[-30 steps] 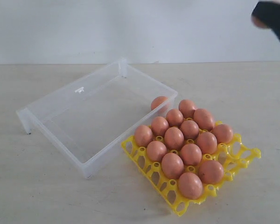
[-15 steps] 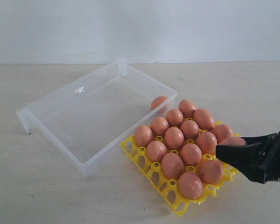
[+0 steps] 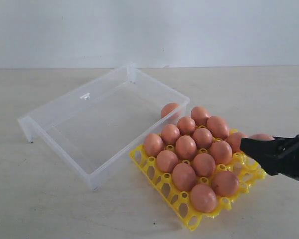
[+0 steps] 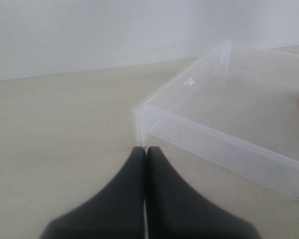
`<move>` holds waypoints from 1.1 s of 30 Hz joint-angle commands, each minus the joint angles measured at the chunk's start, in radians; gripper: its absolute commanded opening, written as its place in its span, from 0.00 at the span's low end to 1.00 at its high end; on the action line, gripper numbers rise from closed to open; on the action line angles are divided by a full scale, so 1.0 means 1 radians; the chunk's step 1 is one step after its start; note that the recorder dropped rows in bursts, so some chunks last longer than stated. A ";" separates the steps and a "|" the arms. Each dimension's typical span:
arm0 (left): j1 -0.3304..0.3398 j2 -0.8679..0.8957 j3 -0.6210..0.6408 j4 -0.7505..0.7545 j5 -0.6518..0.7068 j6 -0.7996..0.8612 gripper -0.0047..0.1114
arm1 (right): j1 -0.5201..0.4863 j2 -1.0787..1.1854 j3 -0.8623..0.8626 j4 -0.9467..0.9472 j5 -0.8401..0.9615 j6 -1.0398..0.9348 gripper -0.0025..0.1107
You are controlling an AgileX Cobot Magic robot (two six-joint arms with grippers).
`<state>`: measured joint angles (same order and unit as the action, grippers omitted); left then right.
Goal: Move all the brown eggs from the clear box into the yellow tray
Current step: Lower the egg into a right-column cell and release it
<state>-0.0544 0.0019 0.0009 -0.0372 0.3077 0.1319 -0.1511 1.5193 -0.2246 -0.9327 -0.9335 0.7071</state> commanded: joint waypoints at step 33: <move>0.003 -0.002 -0.001 0.002 -0.004 0.000 0.00 | 0.011 0.156 -0.010 -0.048 -0.177 0.140 0.59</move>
<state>-0.0544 0.0019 0.0009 -0.0372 0.3077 0.1319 -0.1406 1.6762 -0.2309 -0.9784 -1.0973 0.8242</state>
